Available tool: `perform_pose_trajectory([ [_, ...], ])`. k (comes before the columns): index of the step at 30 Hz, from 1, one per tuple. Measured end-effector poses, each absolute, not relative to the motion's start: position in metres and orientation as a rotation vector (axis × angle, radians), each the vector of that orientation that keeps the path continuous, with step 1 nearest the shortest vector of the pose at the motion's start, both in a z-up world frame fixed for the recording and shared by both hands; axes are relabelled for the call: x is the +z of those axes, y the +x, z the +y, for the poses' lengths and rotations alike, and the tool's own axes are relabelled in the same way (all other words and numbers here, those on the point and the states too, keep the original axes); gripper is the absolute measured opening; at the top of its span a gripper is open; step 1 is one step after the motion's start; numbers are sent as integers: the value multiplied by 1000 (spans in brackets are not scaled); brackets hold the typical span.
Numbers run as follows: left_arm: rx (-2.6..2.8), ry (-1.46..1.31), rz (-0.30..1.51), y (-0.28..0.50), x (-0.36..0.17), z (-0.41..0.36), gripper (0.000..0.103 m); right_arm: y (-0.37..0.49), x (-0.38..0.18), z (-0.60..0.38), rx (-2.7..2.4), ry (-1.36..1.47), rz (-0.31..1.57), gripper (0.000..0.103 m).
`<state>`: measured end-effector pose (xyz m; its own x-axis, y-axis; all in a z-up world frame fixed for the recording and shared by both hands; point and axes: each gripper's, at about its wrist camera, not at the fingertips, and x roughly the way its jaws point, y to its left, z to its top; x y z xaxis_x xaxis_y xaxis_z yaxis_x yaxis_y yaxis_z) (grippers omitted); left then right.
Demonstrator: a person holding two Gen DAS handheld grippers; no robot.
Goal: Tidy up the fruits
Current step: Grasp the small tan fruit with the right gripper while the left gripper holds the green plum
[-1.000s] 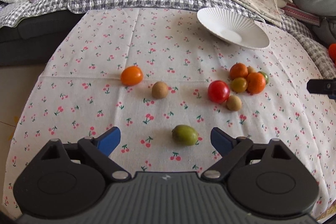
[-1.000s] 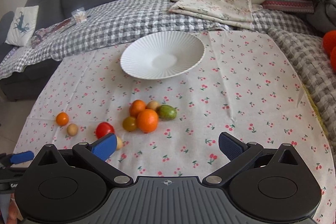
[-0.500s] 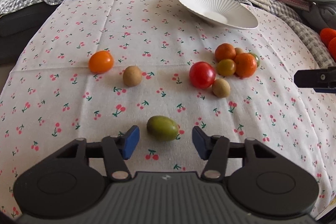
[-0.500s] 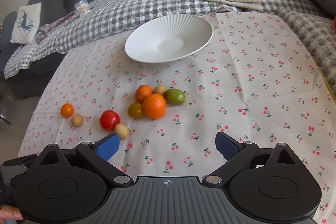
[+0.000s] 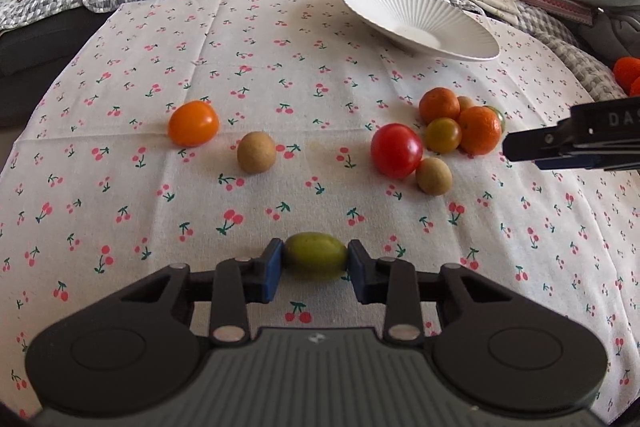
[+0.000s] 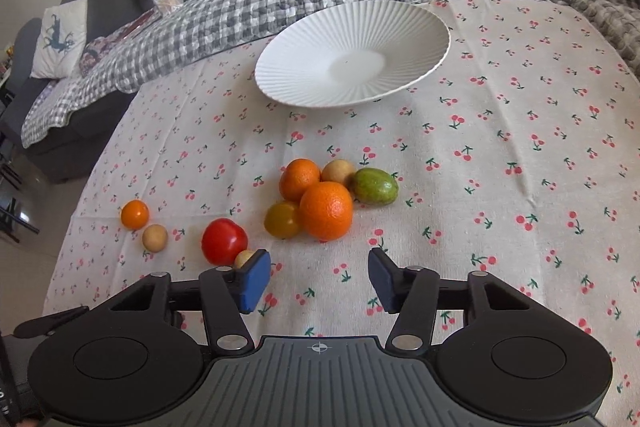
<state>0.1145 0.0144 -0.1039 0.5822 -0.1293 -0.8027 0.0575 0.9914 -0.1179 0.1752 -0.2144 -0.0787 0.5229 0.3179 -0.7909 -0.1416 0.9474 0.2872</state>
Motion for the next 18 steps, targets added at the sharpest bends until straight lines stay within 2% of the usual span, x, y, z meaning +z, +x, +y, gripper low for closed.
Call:
perform_pose_trajectory([
  [8,-123,-150,932,114,-100,23,33,185,-81,-221,289,228,979,51],
  [16,-96,-128,887,112,-91,25,33,179,-93,-175,465,129,1005,50],
  [18,-89,-129,884,113,-91,27,33,181,-97,-166,479,99,1004,46],
])
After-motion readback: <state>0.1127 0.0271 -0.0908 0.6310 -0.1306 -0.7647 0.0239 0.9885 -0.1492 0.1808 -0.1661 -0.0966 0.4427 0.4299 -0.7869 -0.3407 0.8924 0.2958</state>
